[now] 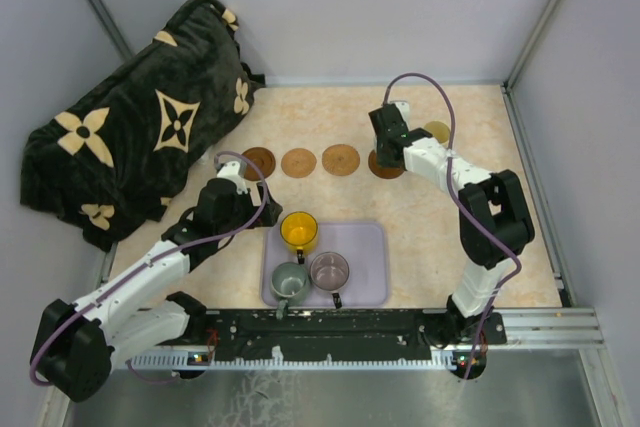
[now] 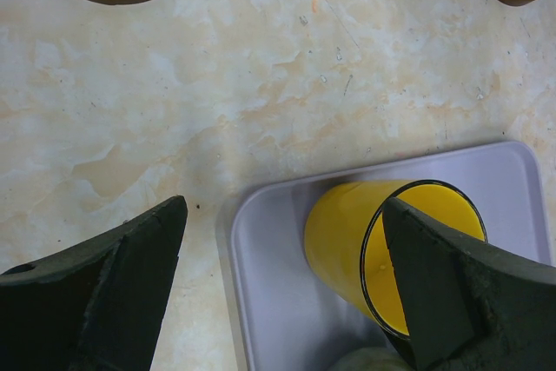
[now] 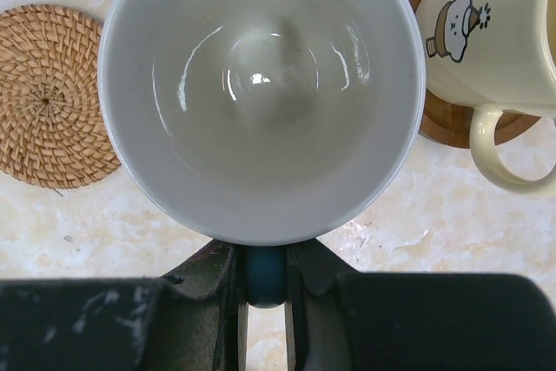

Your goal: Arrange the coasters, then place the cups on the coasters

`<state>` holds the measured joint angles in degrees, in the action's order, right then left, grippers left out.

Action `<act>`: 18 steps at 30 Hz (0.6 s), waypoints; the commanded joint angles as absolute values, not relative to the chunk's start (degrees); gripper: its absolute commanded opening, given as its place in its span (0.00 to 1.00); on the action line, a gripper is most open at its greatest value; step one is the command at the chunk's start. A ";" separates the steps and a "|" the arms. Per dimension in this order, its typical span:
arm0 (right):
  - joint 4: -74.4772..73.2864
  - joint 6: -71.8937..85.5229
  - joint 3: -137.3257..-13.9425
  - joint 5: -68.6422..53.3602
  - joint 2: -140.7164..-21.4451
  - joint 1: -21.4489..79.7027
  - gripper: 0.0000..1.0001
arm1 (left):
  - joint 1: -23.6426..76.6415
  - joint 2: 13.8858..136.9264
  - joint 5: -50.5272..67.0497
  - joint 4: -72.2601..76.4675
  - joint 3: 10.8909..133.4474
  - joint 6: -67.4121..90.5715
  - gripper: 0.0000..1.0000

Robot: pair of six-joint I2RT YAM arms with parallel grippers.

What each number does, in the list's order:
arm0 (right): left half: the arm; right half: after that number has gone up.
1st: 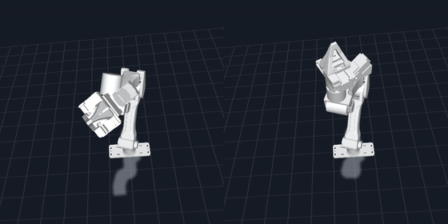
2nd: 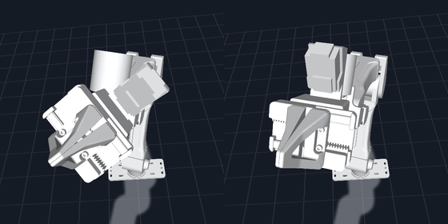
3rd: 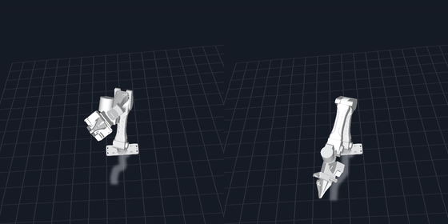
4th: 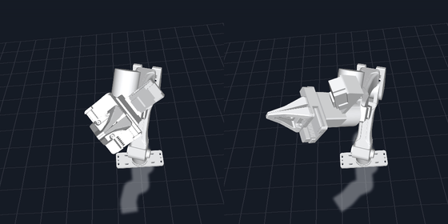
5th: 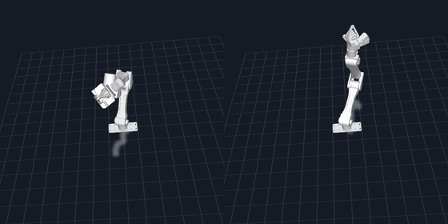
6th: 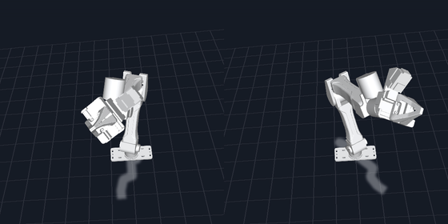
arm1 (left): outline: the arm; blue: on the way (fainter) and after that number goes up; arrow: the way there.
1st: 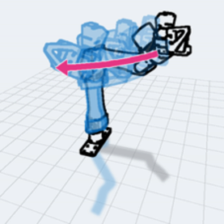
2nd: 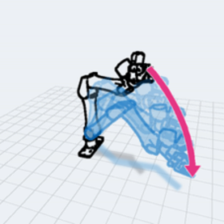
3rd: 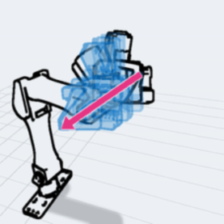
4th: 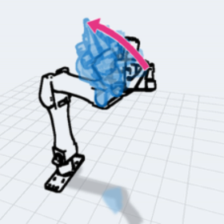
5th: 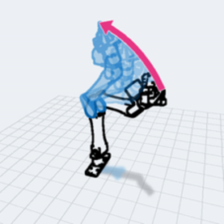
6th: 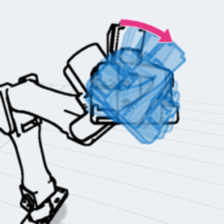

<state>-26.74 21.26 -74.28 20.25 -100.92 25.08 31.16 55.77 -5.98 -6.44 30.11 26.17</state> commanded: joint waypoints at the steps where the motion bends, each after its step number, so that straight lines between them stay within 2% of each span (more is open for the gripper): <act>1: -22.90 21.97 -75.14 20.89 -99.74 25.14 0.00 | 31.55 55.72 -6.55 -6.53 31.39 26.91 1.00; 18: -22.78 21.09 -73.75 20.82 -99.06 25.14 0.00 | 31.55 56.19 -6.49 -6.15 31.11 27.07 1.00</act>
<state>-26.57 21.58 -72.75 19.44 -100.92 25.08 31.16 55.99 -6.00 -6.44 30.11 26.85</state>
